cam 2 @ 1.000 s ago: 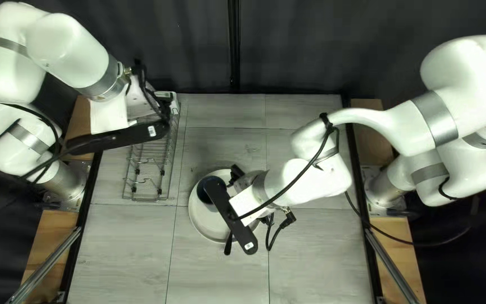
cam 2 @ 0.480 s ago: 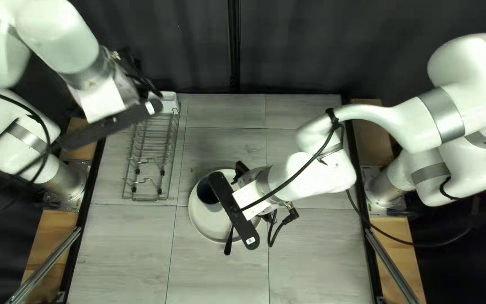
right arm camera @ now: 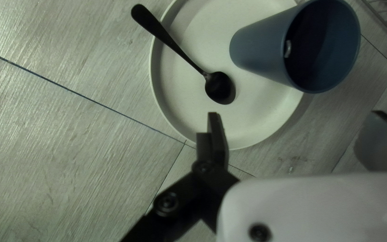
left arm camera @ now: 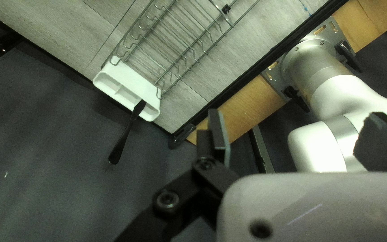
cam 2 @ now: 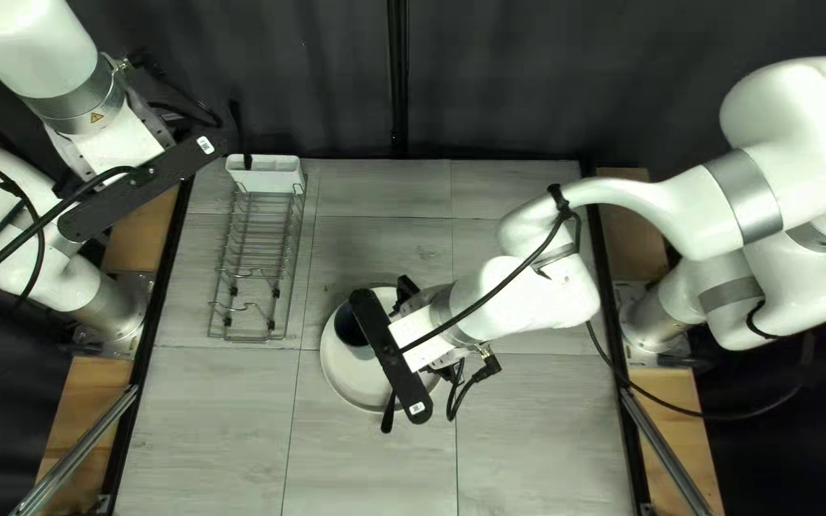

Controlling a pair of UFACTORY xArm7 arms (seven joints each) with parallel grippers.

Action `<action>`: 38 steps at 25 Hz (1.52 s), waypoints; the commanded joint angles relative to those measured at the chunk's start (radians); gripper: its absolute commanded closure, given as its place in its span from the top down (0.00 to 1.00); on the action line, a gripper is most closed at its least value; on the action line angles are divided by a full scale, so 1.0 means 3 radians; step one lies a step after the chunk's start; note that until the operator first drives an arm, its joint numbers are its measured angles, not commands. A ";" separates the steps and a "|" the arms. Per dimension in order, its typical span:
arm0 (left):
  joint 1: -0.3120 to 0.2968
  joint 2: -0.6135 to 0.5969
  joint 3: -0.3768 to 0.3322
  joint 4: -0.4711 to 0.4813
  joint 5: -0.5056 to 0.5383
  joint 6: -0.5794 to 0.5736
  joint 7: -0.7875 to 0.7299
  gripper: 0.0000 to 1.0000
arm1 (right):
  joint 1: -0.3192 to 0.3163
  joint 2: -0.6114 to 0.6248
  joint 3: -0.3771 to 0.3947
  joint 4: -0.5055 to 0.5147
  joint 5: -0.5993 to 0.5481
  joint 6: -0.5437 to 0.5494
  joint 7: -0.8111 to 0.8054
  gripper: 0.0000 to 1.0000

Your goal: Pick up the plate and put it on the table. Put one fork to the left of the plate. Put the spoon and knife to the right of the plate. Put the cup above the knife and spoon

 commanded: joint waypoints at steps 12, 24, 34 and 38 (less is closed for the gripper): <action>0.0000 0.0000 0.0000 0.0000 0.0000 0.0000 0.0000 1.00 | 0.0052 0.0842 -0.0023 0.0790 -0.0148 0.0361 0.0167 0.99; 0.0000 0.0000 0.0000 0.0000 0.0000 0.0000 0.0000 1.00 | 0.0036 0.1029 -0.0046 0.0887 -0.0160 0.0380 0.0165 0.00; 0.0000 0.0000 0.0000 0.0000 0.0000 0.0000 0.0000 1.00 | 0.0077 0.0967 -0.0046 0.0944 -0.0220 0.0523 0.0257 0.00; 0.0000 0.0000 0.0000 0.0000 0.0000 0.0000 0.0000 1.00 | 0.0109 0.0933 -0.0041 0.1075 -0.0262 0.0718 0.0298 0.00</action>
